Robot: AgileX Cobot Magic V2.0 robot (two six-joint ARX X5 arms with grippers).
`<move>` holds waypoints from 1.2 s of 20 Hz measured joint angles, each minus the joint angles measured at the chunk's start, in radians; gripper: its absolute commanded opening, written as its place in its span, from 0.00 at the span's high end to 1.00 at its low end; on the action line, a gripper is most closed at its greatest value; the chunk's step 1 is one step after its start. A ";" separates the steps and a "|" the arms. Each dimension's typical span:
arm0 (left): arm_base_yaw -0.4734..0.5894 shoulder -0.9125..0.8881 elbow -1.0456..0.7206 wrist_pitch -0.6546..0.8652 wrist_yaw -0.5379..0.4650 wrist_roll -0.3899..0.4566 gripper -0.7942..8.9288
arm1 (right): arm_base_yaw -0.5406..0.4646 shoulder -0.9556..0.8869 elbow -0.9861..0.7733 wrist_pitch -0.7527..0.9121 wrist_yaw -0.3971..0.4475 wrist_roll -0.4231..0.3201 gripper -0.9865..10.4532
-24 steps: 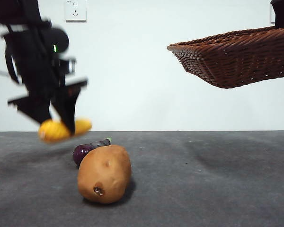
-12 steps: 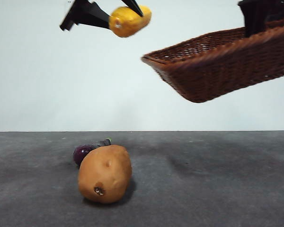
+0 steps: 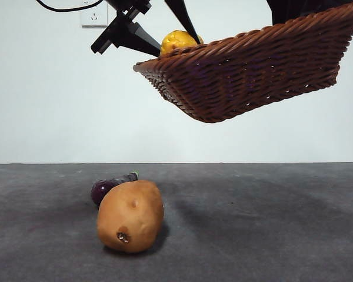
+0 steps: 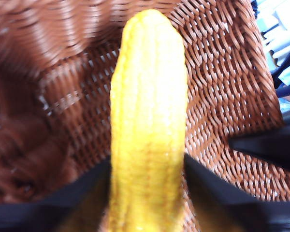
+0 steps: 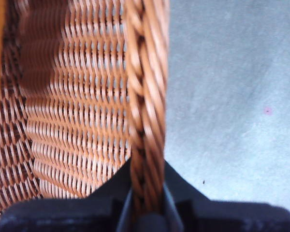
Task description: Help me put the vegetables on the table into the basket
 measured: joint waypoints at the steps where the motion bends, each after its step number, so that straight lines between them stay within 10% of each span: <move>1: -0.002 0.000 0.000 0.000 -0.003 -0.004 0.40 | 0.001 0.000 0.000 -0.006 -0.001 0.001 0.93; 12: -0.013 -0.118 -0.001 -0.113 -0.027 0.080 0.40 | -0.057 0.000 0.000 -0.055 0.069 -0.027 0.93; 18: -0.138 -0.174 -0.001 -0.451 -0.245 0.246 0.40 | -0.188 0.000 0.000 -0.058 0.072 -0.077 0.93; 24: -0.192 -0.159 -0.001 -0.471 -0.301 0.243 0.40 | -0.318 0.000 0.000 -0.072 0.072 -0.121 0.93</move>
